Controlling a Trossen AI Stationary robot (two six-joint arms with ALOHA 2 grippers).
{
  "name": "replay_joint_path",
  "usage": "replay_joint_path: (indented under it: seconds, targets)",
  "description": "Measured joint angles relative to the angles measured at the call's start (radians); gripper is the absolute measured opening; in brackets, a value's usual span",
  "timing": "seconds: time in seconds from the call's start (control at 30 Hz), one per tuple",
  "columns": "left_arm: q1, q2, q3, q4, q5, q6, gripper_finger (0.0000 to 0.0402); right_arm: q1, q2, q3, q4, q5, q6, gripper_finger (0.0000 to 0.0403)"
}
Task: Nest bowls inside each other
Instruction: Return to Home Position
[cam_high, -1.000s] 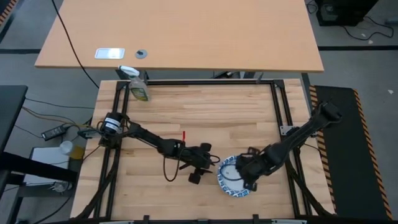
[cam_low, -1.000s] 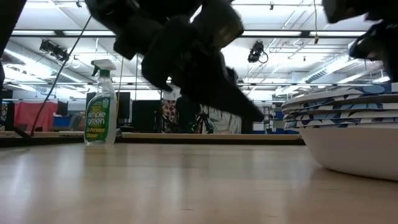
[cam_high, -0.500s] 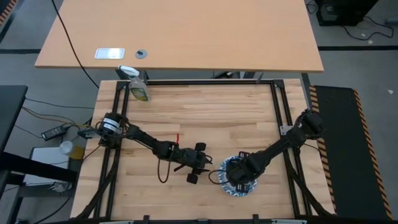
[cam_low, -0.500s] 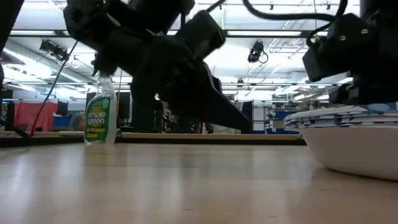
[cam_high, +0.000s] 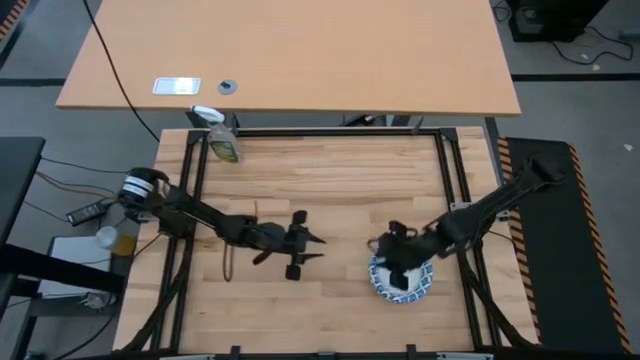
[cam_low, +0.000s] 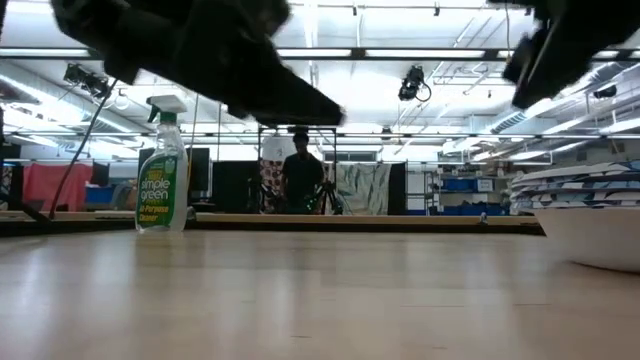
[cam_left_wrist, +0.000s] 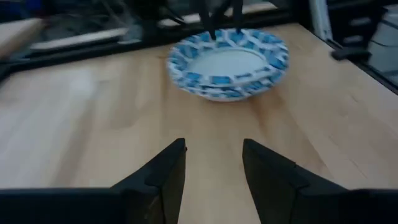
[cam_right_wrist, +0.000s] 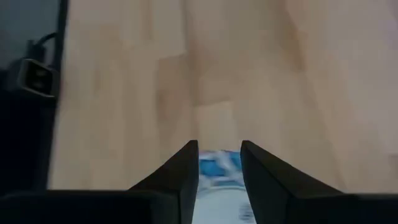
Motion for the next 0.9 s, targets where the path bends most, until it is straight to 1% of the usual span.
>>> replay_joint_path:
  seconds: [0.13, 0.27, 0.33, 0.47, 0.6, 0.7, 0.77, 0.9]
  targets:
    - [-0.008, -0.095, -0.068, -0.009, -0.076, -0.013, 0.0162, -0.082, -0.182, -0.182, 0.205, 0.003, -0.098, 0.0123]
    - [-0.009, -0.200, -0.150, 0.021, -0.157, -0.013, 0.0162, -0.185, -0.337, -0.320, 0.326, 0.008, -0.214, 0.0123]
    - [-0.001, -0.241, -0.202, 0.065, -0.168, -0.014, 0.0162, -0.236, -0.408, -0.359, 0.354, -0.001, -0.264, 0.0123]
    - [0.018, -0.351, -0.309, 0.097, -0.171, -0.046, 0.0162, -0.324, -0.533, -0.410, 0.334, -0.020, -0.359, 0.0123]
    - [0.048, -0.499, -0.386, 0.056, -0.172, -0.096, 0.0162, -0.388, -0.675, -0.409, 0.316, -0.025, -0.449, 0.0123]
    - [0.060, -0.622, -0.419, -0.018, -0.175, -0.101, 0.0161, -0.429, -0.781, -0.409, 0.287, -0.022, -0.494, 0.0123]
    - [0.063, -0.703, -0.441, -0.096, -0.201, -0.102, 0.0157, -0.453, -0.842, -0.408, 0.254, -0.015, -0.502, 0.0123]
    - [0.055, -0.824, -0.445, -0.249, -0.233, -0.105, 0.0142, -0.481, -0.953, -0.409, 0.183, 0.001, -0.502, 0.0123]
